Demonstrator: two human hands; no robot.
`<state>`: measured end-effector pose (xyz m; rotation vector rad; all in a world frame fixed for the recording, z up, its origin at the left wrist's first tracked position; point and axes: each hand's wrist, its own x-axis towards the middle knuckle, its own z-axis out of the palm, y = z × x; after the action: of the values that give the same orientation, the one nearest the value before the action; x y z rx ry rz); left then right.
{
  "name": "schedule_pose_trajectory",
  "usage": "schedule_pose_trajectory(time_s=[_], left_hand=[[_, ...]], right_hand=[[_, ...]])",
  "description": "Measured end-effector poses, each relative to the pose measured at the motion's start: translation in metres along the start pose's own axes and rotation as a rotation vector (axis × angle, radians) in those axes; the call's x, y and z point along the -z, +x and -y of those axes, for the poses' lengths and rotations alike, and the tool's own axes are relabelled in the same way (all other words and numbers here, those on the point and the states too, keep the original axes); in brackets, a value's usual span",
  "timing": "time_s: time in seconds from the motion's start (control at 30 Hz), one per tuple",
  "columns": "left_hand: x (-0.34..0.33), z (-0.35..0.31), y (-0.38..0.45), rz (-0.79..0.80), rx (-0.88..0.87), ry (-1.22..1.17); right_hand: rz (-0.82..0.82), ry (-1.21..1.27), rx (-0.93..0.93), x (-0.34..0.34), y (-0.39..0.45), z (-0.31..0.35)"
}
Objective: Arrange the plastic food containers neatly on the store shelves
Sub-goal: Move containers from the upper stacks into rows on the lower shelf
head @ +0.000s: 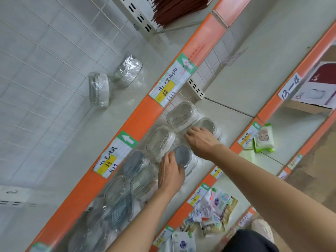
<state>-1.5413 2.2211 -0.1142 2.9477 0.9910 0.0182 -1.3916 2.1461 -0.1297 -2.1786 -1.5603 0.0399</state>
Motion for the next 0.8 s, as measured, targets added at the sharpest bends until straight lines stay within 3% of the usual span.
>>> schedule_pose_trajectory(time_s=[0.17, 0.3, 0.57, 0.8], left_hand=[[0.034, -0.031, -0.037, 0.129, -0.005, 0.006], [0.058, -0.056, -0.058, 0.102, -0.083, -0.065], [0.126, -0.075, -0.078, -0.209, -0.238, -0.305], [0.21, -0.038, -0.055, -0.552, -0.328, -0.429]], right_hand=[[0.071, 0.001, -0.029, 0.051, -0.057, 0.011], [0.026, -0.005, -0.016, 0.092, -0.087, 0.017], [-0.109, -0.039, 0.086, 0.177, -0.083, 0.051], [-0.237, -0.032, 0.276, 0.231, -0.017, 0.093]])
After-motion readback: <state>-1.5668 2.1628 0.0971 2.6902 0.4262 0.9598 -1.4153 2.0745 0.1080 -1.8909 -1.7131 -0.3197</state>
